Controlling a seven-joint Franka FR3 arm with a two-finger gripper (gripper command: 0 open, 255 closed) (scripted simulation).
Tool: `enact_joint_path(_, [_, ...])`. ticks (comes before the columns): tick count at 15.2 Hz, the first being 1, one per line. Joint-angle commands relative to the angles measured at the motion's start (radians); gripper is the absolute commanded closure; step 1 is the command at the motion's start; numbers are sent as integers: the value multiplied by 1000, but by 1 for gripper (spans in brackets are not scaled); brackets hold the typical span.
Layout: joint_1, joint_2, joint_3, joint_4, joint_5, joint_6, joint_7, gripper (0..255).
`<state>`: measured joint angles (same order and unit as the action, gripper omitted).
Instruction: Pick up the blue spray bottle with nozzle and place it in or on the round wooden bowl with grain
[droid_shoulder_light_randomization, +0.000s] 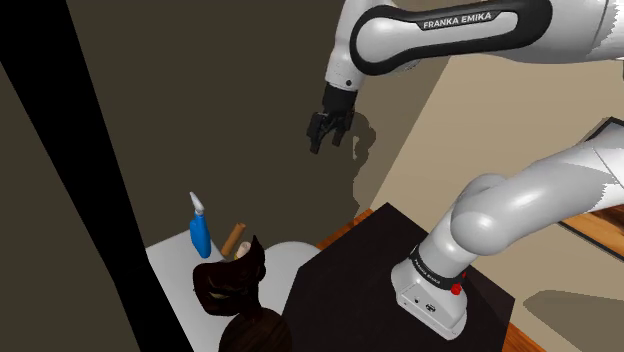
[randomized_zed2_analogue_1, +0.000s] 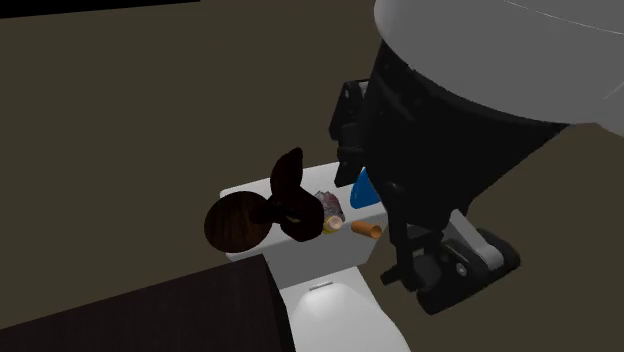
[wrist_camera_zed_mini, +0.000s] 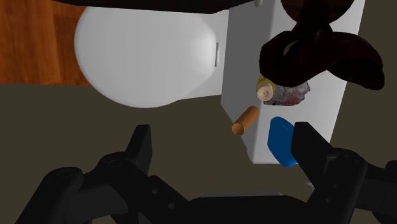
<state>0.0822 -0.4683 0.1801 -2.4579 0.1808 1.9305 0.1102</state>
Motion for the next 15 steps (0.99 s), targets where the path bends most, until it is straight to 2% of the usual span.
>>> enact_joint_path(1, [9, 56, 30, 9, 3, 57, 30, 0])
enact_joint_path(8, [29, 303, 130, 103, -39, 233, 157, 0])
enact_joint_path(15, [64, 576, 186, 262, -171, 351, 321, 0])
